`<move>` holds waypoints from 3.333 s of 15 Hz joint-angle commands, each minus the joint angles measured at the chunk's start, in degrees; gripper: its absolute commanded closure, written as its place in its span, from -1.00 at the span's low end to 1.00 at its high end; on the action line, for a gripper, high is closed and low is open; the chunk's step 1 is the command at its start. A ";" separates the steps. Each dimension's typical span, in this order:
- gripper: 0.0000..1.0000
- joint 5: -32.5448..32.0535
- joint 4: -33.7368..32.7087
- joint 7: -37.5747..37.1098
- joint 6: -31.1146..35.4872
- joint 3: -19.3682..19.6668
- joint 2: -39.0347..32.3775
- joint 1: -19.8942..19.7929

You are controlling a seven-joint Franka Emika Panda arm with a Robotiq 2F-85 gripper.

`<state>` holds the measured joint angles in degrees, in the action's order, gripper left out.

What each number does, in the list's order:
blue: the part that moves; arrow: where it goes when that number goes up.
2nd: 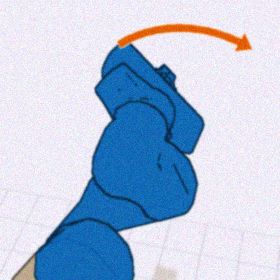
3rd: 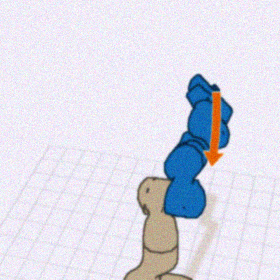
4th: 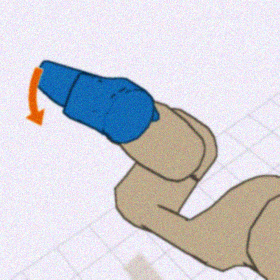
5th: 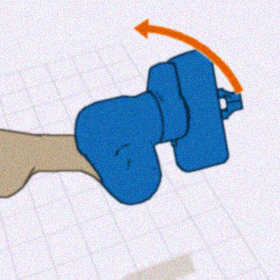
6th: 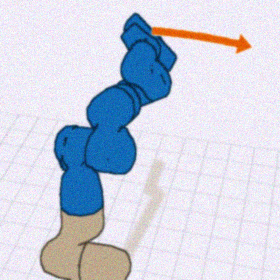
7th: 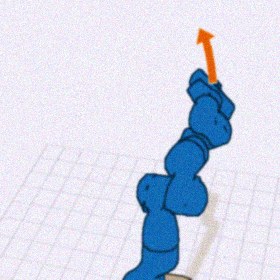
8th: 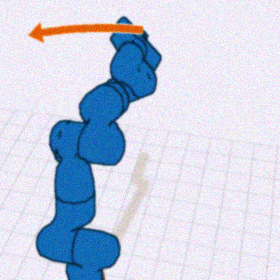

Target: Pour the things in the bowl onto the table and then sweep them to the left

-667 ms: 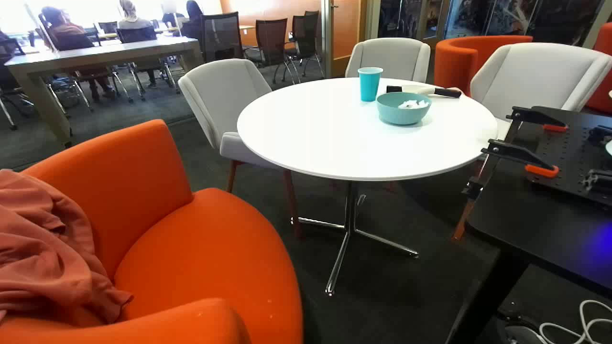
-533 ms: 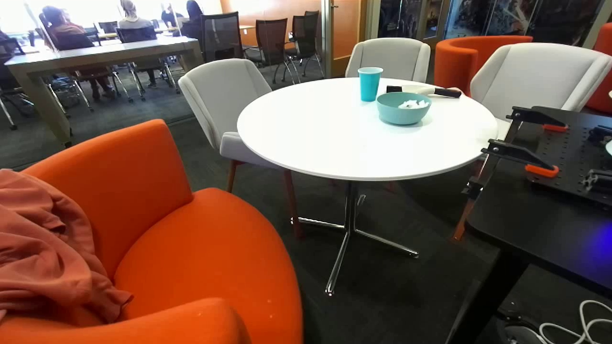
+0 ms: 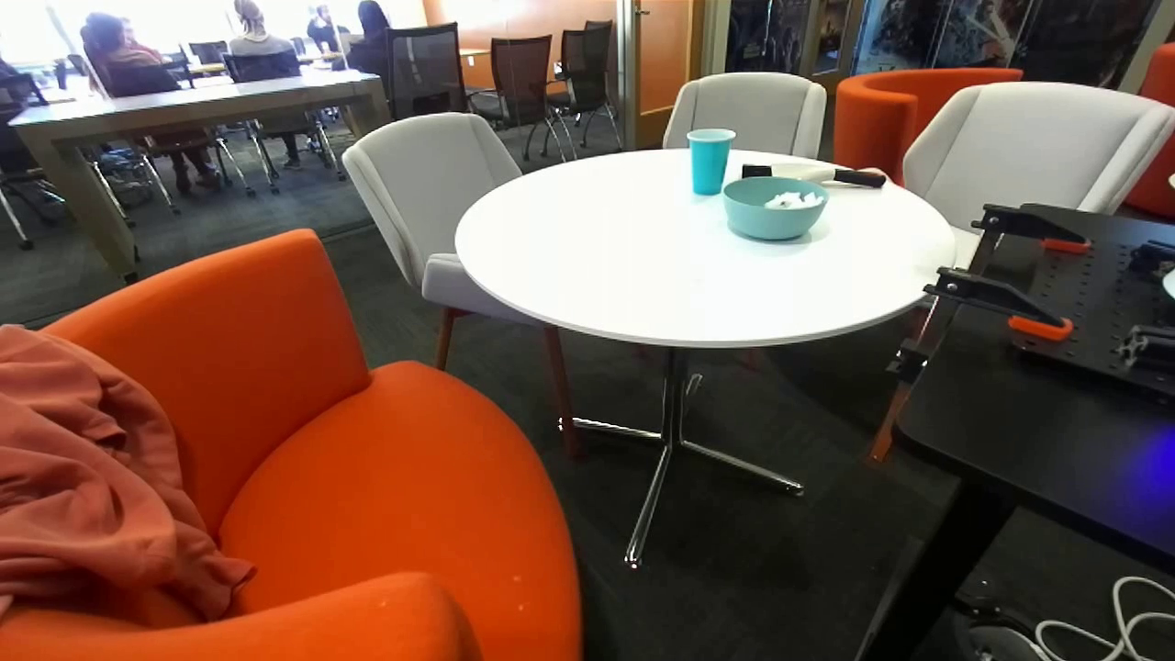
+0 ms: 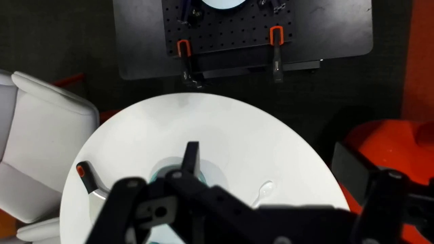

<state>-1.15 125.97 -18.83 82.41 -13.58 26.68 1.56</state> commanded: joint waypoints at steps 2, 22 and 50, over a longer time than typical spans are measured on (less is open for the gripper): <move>-1.00 -5.05 2.06 10.04 6.87 5.25 -1.27 0.44; -1.00 -11.95 5.71 27.60 25.95 19.58 -11.64 -5.04; -1.00 3.42 -10.24 66.04 63.40 18.42 -58.18 -22.49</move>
<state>-1.19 119.58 44.96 142.39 7.92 -26.18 -17.59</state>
